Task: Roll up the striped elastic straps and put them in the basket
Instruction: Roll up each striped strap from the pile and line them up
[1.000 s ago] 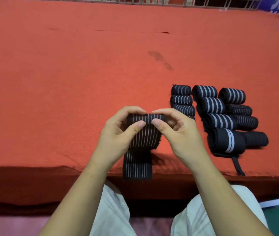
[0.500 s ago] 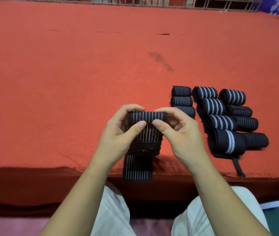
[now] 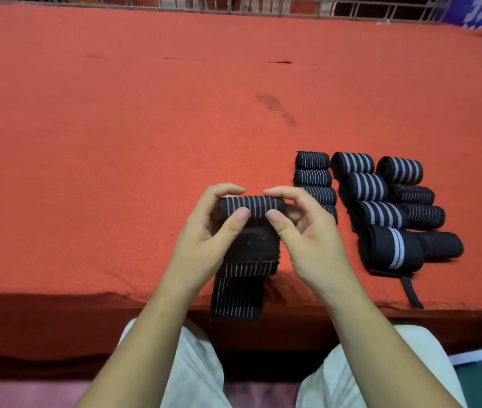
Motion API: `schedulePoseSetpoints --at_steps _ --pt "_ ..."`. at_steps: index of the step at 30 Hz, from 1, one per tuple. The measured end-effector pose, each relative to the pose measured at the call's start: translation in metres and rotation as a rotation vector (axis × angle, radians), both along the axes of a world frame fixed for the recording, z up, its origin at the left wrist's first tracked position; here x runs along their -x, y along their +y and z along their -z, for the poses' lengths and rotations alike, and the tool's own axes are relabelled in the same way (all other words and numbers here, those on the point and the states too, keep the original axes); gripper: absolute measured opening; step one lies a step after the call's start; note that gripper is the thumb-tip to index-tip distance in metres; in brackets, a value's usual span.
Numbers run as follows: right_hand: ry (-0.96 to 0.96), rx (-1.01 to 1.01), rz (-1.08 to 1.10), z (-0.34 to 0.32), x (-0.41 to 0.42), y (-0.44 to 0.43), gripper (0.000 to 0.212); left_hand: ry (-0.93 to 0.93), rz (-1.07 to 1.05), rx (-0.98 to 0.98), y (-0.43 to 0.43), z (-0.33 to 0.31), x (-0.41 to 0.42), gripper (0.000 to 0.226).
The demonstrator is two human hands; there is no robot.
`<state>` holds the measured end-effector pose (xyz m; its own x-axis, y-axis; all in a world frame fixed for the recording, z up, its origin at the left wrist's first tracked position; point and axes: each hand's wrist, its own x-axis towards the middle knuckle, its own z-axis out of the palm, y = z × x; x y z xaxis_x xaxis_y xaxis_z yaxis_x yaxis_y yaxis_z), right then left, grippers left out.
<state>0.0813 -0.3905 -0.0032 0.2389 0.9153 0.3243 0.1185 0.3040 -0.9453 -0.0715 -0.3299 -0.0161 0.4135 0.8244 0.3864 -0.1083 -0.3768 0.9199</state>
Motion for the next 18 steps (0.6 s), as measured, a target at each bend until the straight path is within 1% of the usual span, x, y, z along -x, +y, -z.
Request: schedulePoseSetpoints --at_steps 2,4,7,8,10,13,16,18 --pt "-0.024 -0.031 0.004 -0.0001 -0.0004 0.0005 0.028 0.044 -0.049 0.027 0.0003 0.0008 -0.002 0.03" --pt "-0.051 -0.026 -0.005 0.0018 -0.0004 0.0011 0.029 0.073 -0.082 0.044 0.003 0.0034 -0.0036 0.032" --pt "-0.009 -0.012 -0.021 0.0029 0.0005 0.0003 0.021 -0.006 -0.018 0.09 0.0053 0.0055 -0.0045 0.013" --pt "0.017 -0.005 -0.024 0.0029 0.001 0.0003 0.016 -0.035 0.013 0.09 0.0052 0.0059 -0.0046 0.011" --pt "0.031 0.028 -0.008 0.0032 0.0021 0.0015 0.013 -0.065 0.068 0.069 0.004 0.006 -0.0038 0.02" --pt "0.01 0.057 -0.005 0.0054 0.0018 0.0018 0.017 -0.075 0.117 0.052 0.0013 0.0073 -0.0034 0.027" --pt "0.029 0.013 -0.015 0.0058 0.0005 -0.0011 0.021 -0.045 0.068 0.131 -0.0032 0.0061 -0.0065 0.029" --pt "-0.028 -0.031 -0.01 0.0061 0.0017 -0.0022 0.026 0.019 -0.033 0.155 -0.0034 0.0037 -0.0096 0.03"
